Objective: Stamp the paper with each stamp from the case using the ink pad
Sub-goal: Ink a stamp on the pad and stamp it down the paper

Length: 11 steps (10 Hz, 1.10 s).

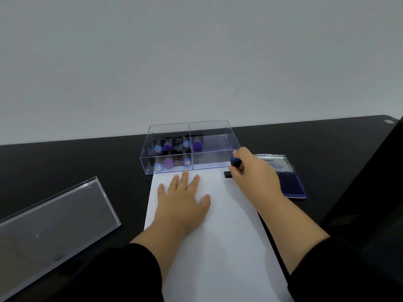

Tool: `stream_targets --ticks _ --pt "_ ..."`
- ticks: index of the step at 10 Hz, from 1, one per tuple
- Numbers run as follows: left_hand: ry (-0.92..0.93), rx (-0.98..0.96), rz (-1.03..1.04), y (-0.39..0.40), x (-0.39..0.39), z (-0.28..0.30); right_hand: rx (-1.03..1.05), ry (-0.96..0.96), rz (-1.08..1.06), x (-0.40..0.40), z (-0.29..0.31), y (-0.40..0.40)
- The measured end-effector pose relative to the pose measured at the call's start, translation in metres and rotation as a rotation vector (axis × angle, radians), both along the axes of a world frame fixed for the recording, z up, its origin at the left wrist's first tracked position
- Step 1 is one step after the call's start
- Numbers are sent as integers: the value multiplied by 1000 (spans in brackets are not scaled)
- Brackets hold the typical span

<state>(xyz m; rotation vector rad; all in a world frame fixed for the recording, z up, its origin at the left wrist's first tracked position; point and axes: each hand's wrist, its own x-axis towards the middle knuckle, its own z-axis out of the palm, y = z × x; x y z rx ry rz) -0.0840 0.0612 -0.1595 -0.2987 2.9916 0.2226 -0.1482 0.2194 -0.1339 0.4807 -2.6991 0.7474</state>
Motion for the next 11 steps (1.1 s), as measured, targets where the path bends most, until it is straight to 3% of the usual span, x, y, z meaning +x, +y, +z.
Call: stream_targets --ticks 11 --pt "-7 0 3 0 -1 1 33 -3 14 3 -6 -6"
